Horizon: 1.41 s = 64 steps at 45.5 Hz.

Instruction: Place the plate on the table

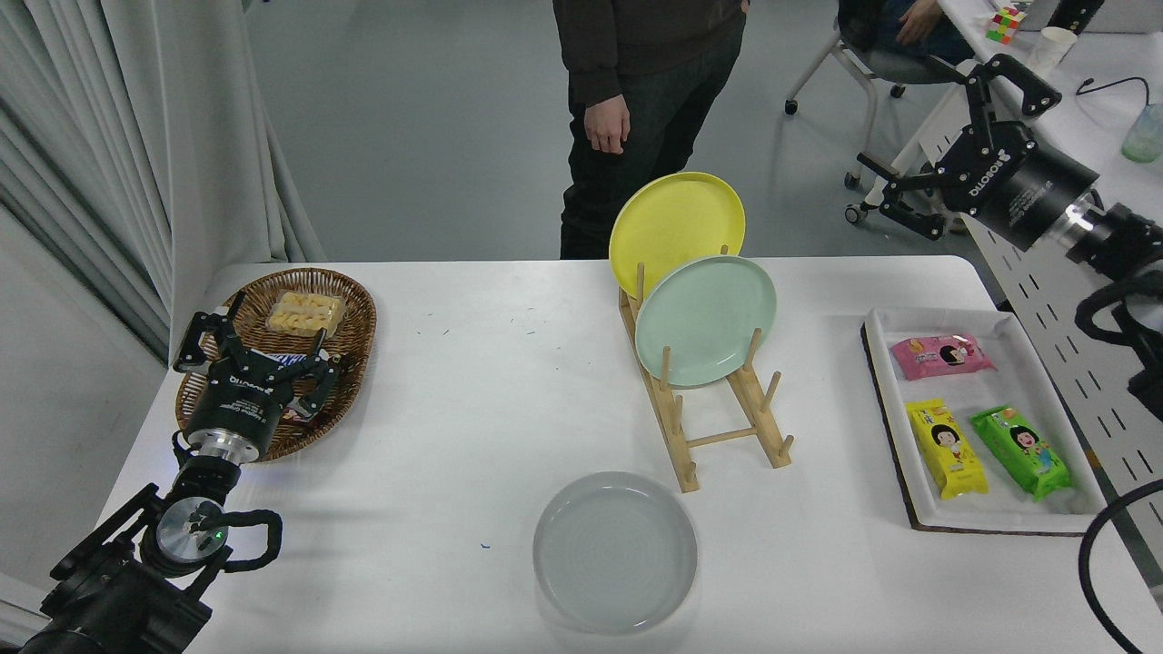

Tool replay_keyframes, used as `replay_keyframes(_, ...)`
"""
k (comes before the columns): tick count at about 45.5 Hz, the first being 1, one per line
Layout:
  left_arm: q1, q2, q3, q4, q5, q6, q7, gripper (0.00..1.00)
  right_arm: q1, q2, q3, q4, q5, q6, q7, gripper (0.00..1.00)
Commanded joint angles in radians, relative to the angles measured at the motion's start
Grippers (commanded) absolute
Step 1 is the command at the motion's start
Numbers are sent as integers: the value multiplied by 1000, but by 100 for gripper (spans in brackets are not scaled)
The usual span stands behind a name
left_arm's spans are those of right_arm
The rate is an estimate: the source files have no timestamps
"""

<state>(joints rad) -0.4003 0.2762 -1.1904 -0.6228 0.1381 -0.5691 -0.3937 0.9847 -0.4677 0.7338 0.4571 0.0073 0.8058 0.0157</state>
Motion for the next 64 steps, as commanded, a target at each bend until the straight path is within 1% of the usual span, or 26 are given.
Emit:
replay_keyframes(1,0,0,0,0,0,0,-1,98,-77,26,61,-1,-12,-40,13,100)
replay_keyframes(10,0,0,0,0,0,0,-1,98,-181,43,116,14,-12,-51,9,100)
replay_keyframes(24,0,0,0,0,0,0,-1,98,-216,120,248,-5,-10,-60,10,100)
replay_keyframes(27,0,0,0,0,0,0,-1,98,-247,120,272,0,-12,-103,12,100)
replay_keyframes(32,0,0,0,0,0,0,-1,98,-277,121,291,17,-15,-217,15,100)
replay_keyframes(33,0,0,0,0,0,0,-1,98,-290,120,300,38,-15,-265,18,100)
replay_keyframes(37,0,0,0,0,0,0,-1,98,-313,118,306,101,-15,-347,23,100)
replay_keyframes(39,0,0,0,0,0,0,-1,98,-333,116,306,132,-16,-369,29,100)
replay_keyframes(46,0,0,0,0,0,0,1,98,-426,110,314,195,-67,-359,75,100)
replay_keyframes(50,0,0,0,0,0,0,-1,98,-481,115,363,219,-70,-341,110,100)
replay_keyframes(55,0,0,0,0,0,0,-1,98,-552,120,452,233,-78,-286,116,100)
replay_keyframes(61,0,0,0,0,0,0,-1,98,-590,136,515,245,-93,-238,118,100)
replay_keyframes(64,0,0,0,0,0,0,-1,98,-620,164,591,252,-95,-224,118,100)
